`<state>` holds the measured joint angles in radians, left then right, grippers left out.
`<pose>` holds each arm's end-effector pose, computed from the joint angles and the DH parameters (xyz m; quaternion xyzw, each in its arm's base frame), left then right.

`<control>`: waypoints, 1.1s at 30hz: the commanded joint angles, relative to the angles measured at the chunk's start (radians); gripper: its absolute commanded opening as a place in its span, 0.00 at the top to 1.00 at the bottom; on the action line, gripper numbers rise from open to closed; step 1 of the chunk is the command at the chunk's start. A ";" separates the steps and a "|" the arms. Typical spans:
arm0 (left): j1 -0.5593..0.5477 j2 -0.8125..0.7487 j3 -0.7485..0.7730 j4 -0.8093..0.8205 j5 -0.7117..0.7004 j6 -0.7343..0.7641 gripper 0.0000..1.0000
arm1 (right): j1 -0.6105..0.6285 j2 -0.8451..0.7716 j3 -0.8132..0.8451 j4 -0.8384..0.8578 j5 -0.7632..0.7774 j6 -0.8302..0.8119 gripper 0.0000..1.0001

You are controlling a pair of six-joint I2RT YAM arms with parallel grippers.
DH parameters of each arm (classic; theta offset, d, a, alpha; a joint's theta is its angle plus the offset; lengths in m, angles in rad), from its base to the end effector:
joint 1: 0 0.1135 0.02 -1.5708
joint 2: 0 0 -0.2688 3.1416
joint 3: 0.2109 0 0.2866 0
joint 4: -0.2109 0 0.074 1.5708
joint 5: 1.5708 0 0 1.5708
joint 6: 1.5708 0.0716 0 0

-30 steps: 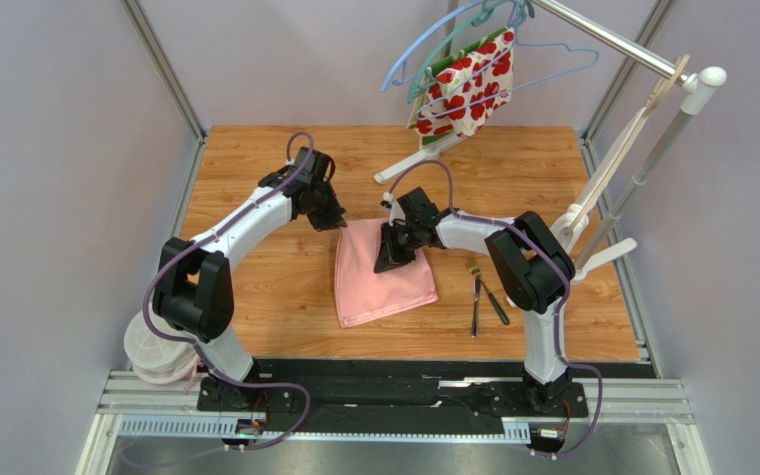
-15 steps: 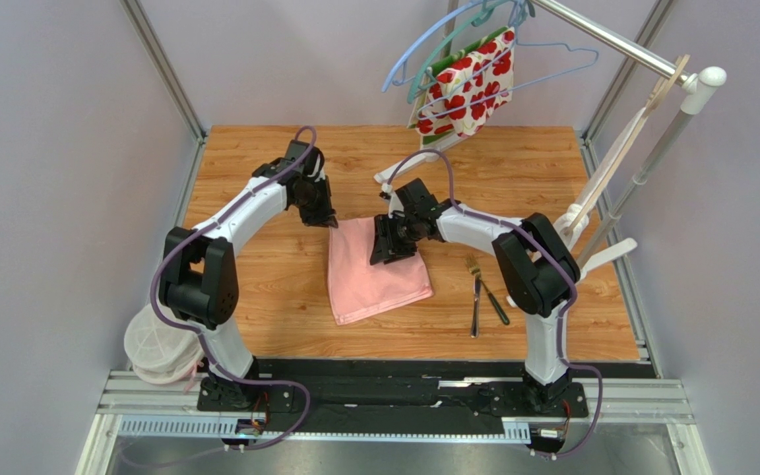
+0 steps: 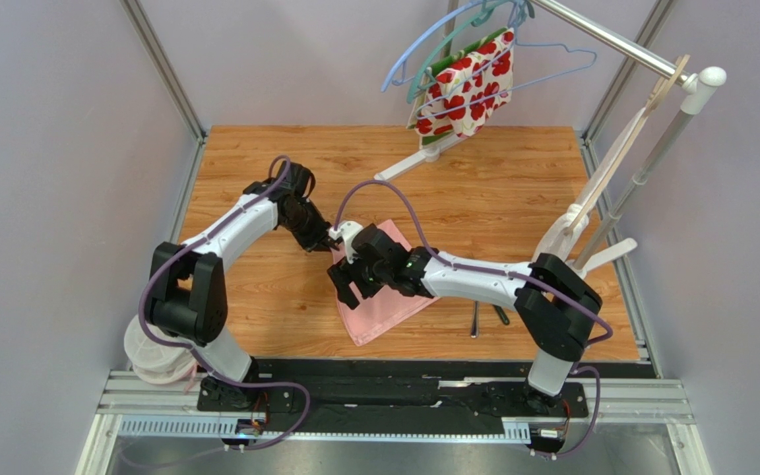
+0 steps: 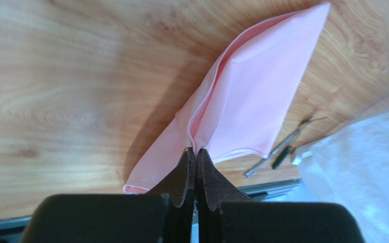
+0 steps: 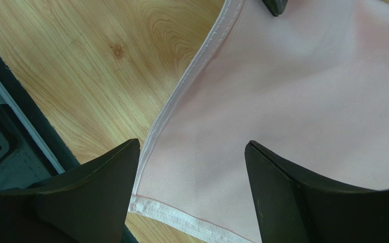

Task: Fold the napkin into a case and place the utensils inside
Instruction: Fold the lower triangle-folded napkin at the center of the board.

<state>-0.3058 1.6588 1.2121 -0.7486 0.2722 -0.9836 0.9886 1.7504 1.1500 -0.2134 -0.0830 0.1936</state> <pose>0.3515 -0.1312 0.1813 -0.2997 0.9264 -0.2177 0.0677 0.2331 0.3649 0.1635 -0.3735 0.8501 0.2378 0.2851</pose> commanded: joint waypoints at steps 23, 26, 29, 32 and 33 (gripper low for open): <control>0.056 -0.228 -0.138 -0.021 0.085 -0.245 1.00 | 0.173 -0.043 -0.119 0.221 0.098 -0.069 0.18; 0.068 -0.251 -0.170 0.005 0.105 -0.271 1.00 | 0.189 -0.023 -0.119 0.236 0.058 -0.069 0.18; 0.082 -0.272 -0.195 0.012 0.136 -0.293 1.00 | 0.217 -0.006 -0.110 0.244 0.063 -0.085 0.18; 0.093 -0.292 -0.217 0.028 0.169 -0.319 1.00 | 0.243 0.026 -0.095 0.252 0.100 -0.091 0.18; 0.093 -0.306 -0.224 0.032 0.173 -0.325 1.00 | 0.252 0.052 -0.084 0.240 0.185 -0.088 0.18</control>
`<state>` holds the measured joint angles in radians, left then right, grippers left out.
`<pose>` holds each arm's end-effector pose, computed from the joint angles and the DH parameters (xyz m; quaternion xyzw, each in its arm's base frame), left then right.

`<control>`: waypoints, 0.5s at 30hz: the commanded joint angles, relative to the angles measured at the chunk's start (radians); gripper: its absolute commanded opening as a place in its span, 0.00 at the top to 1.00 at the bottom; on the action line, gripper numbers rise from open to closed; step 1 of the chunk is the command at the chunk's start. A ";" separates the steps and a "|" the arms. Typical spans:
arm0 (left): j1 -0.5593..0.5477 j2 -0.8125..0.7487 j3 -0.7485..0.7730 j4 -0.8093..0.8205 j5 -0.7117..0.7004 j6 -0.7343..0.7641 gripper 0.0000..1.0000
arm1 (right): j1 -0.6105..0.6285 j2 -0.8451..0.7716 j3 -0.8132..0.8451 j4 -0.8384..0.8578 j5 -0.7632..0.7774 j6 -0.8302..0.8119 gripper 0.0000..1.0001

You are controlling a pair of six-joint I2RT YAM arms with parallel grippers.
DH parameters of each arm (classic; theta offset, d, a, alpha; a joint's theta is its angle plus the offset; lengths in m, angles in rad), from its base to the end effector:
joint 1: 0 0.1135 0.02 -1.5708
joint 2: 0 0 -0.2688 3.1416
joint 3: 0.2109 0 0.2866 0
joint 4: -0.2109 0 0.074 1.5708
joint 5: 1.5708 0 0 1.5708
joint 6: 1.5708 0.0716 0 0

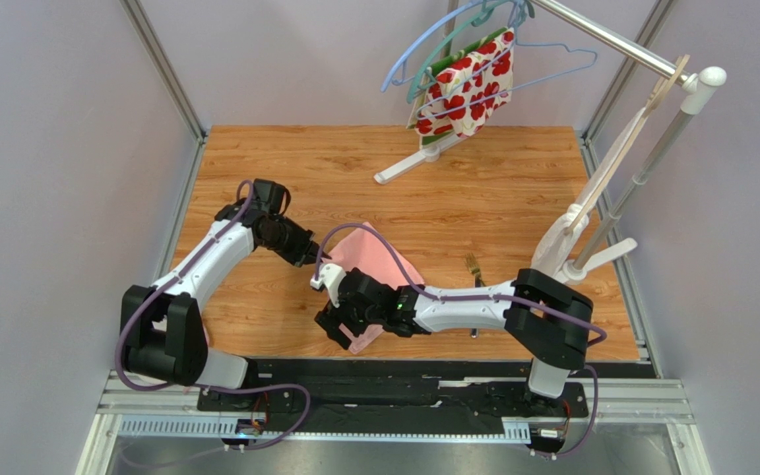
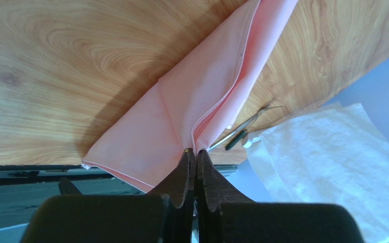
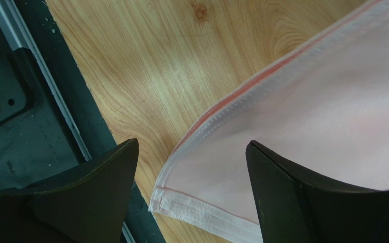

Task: Fold the napkin into a case and place the utensils inside
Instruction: Fold the lower triangle-folded napkin at the center of the board.

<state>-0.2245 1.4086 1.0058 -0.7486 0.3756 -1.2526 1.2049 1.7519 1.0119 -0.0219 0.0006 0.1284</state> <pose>0.3014 -0.0958 0.1957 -0.4386 0.8558 -0.2727 0.0283 0.1507 0.3933 0.1327 -0.4712 0.7894 0.2431 0.3094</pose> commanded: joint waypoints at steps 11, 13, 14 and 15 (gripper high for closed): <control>0.013 -0.120 -0.095 0.063 0.086 -0.163 1.00 | 0.119 0.168 0.213 -0.116 0.490 0.028 0.25; 0.016 -0.134 -0.110 0.067 0.085 -0.189 1.00 | 0.125 0.192 0.232 -0.157 0.533 0.045 0.29; 0.016 -0.141 -0.118 0.083 0.083 -0.202 1.00 | 0.125 0.204 0.237 -0.165 0.542 0.056 0.35; 0.017 -0.155 -0.128 0.086 0.079 -0.211 1.00 | 0.125 0.204 0.235 -0.167 0.542 0.069 0.41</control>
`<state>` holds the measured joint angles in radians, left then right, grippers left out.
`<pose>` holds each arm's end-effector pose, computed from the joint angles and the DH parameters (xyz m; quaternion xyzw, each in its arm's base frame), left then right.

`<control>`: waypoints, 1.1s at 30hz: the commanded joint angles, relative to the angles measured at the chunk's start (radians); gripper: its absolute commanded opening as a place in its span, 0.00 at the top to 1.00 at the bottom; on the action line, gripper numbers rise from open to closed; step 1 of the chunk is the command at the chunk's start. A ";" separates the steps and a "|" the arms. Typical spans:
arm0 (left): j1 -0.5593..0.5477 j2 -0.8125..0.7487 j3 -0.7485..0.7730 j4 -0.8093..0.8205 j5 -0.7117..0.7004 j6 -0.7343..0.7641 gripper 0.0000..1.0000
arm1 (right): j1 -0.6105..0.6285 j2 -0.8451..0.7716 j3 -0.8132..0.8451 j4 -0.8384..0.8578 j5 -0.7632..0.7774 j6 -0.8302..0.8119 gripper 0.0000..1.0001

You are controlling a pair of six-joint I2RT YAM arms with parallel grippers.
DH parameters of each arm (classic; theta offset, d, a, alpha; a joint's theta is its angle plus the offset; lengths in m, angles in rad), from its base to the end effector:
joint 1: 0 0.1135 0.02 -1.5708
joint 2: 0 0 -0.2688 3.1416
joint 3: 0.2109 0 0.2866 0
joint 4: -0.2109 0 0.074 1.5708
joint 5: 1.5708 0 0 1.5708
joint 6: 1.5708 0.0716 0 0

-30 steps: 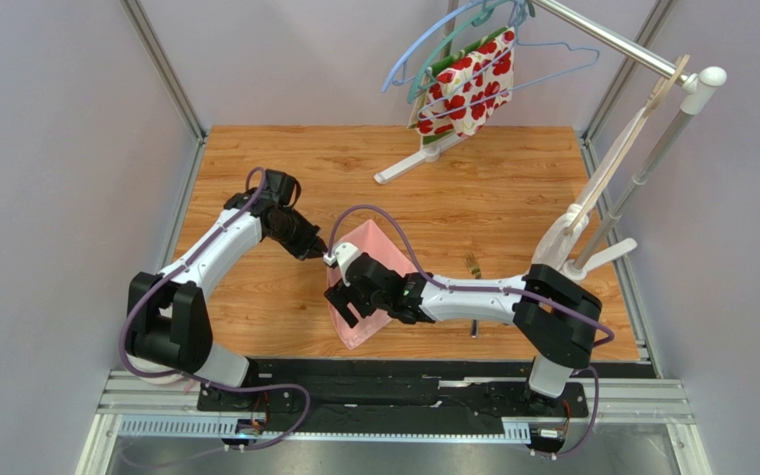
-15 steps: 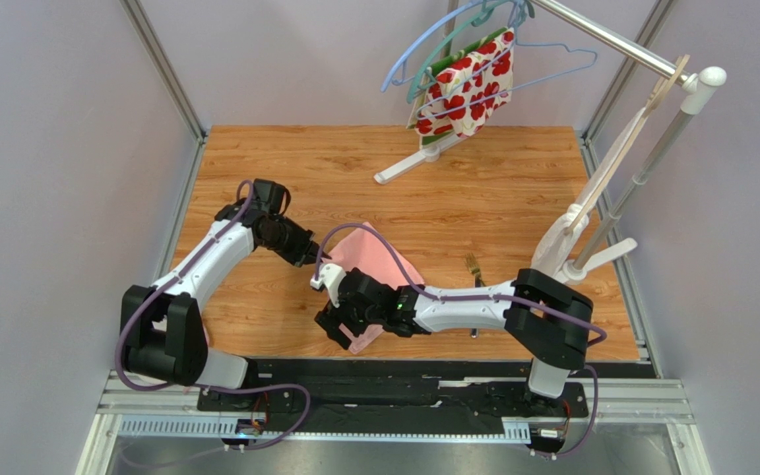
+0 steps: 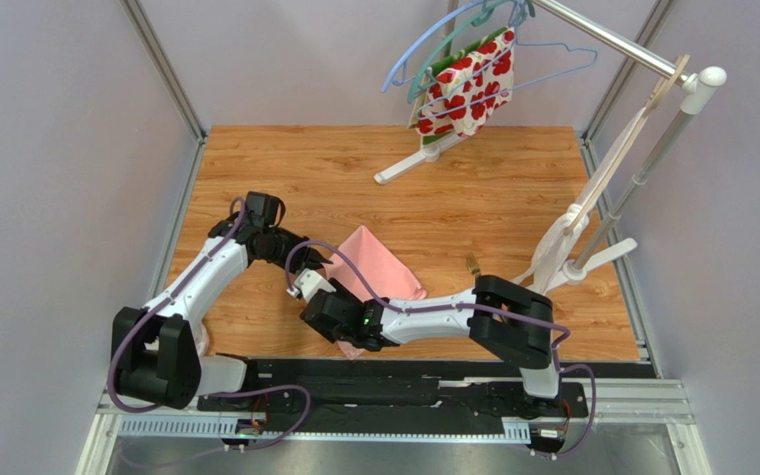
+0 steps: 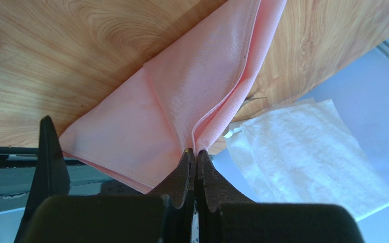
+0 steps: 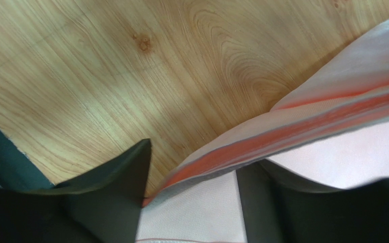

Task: Fold the napkin into a case and place the utensils inside
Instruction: Fold the lower triangle-folded napkin at the center of the board.

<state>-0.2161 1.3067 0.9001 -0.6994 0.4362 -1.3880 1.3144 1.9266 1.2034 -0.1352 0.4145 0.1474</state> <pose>0.2799 -0.0924 0.1931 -0.4838 0.8191 -0.3080 0.0050 0.1432 0.4325 0.1194 -0.4454 0.8050 0.0842 0.3828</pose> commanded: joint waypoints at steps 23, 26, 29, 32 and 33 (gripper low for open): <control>0.018 0.058 0.162 -0.116 -0.185 0.196 1.00 | -0.024 -0.069 0.025 -0.089 -0.433 -0.034 1.00; 0.020 0.115 0.232 -0.179 -0.250 0.302 1.00 | -0.047 -0.098 -0.010 -0.054 -0.579 -0.039 1.00; 0.023 0.150 0.237 -0.170 -0.277 0.352 1.00 | -0.096 -0.091 -0.010 -0.046 -0.713 -0.017 1.00; 0.023 0.192 0.247 -0.153 -0.297 0.394 1.00 | -0.165 -0.072 -0.024 -0.009 -0.857 0.015 1.00; 0.021 0.201 0.252 -0.144 -0.298 0.420 1.00 | -0.179 -0.063 -0.037 0.018 -0.882 0.027 1.00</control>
<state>-0.2070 1.4708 1.0927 -0.8925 0.2039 -1.0779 1.1831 1.8626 1.2007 -0.1738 -0.1745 0.1387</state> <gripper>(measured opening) 0.018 0.022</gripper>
